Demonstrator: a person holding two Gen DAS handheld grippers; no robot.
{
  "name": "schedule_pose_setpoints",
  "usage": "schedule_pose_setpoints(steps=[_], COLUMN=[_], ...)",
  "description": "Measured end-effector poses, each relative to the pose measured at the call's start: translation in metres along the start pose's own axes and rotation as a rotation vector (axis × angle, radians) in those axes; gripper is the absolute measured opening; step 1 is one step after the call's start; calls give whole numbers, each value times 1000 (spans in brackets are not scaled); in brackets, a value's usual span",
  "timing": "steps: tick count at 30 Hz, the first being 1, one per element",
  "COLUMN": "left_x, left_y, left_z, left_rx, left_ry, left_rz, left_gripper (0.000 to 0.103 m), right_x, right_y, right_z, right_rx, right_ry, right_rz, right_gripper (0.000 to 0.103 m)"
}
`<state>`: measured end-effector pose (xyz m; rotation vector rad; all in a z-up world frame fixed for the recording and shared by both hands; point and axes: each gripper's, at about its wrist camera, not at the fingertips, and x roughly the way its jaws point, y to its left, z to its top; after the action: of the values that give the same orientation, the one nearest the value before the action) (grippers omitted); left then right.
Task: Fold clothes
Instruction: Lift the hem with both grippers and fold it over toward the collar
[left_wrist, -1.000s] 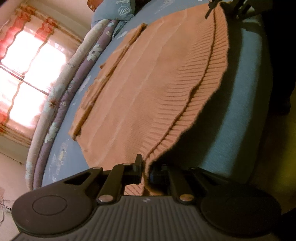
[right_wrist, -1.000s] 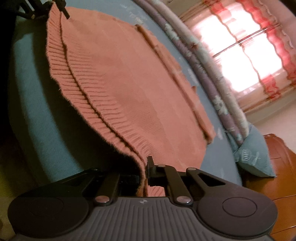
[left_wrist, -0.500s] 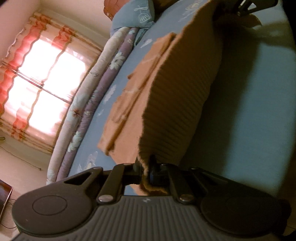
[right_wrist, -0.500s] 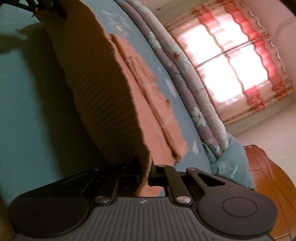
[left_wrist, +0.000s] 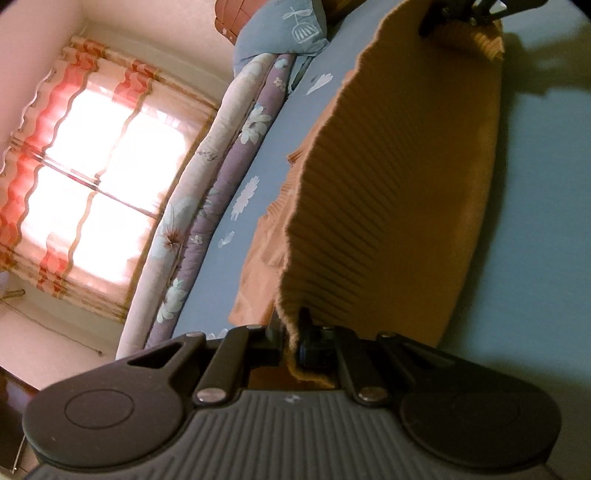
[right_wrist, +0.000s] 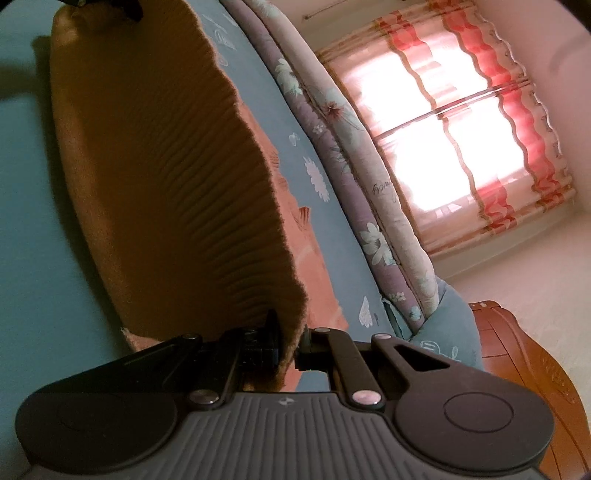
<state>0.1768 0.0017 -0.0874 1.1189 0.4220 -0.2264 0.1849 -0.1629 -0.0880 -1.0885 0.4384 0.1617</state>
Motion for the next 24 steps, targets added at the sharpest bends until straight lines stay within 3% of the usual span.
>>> schedule_pose_setpoints(steps=[13, 24], left_x=[70, 134], left_y=[18, 38], left_z=[13, 27], left_rx=[12, 14], left_ry=[1, 4], left_rz=[40, 110], left_gripper=[5, 5], right_x=[63, 136], right_y=[-17, -32], right_z=[16, 39], right_rx=[-18, -52], right_ry=[-7, -17], right_rz=[-41, -129], right_gripper=[8, 8])
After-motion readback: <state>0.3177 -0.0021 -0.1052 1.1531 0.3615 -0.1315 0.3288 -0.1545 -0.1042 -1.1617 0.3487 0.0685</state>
